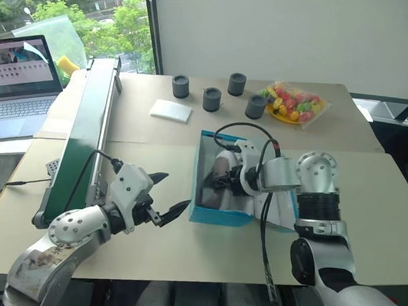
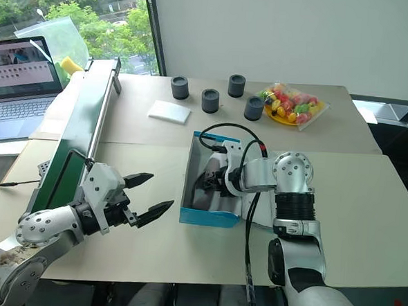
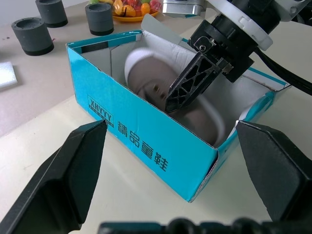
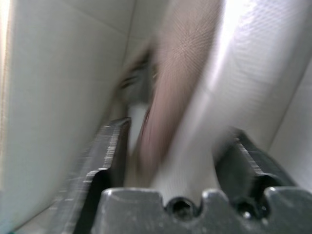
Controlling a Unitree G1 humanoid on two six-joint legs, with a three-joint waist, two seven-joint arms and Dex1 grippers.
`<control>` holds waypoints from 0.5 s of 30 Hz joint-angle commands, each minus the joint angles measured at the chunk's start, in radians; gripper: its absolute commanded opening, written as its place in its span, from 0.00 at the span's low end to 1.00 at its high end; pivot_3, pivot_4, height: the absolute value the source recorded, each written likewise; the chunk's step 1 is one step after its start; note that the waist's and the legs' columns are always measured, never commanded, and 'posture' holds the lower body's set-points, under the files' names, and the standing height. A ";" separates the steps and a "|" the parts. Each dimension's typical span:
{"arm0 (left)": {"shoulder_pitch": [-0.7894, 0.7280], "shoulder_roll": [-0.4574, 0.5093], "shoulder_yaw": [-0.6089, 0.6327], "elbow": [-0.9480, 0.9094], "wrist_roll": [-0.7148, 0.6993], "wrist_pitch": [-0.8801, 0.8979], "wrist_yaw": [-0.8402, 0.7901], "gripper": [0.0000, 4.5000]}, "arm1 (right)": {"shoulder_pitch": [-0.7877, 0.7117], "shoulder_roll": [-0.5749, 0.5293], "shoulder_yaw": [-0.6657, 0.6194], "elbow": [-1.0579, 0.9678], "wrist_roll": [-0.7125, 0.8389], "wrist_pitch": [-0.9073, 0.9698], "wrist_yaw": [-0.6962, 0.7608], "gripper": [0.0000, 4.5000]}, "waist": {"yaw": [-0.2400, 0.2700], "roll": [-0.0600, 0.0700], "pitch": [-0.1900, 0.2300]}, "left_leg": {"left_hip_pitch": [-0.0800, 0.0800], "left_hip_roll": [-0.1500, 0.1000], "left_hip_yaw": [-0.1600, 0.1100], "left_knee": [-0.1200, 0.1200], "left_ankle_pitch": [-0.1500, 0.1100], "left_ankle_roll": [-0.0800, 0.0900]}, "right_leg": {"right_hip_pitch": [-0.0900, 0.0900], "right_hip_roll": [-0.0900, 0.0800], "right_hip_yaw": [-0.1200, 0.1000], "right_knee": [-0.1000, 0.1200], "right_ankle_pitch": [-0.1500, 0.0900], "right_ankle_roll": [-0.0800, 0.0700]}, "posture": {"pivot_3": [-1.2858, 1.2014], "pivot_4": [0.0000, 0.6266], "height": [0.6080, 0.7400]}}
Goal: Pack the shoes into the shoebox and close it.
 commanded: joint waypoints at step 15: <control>-0.113 -0.140 0.126 0.087 0.056 -0.060 0.208 1.00 | -0.162 -0.061 0.129 -0.227 -0.312 -0.216 0.362 0.97 | 0.000 0.000 0.000 | 0.000 0.000 0.000 0.000 0.000 0.000 | -0.001 0.000 0.000 0.000 0.000 0.000 | 0.52 0.24 1.00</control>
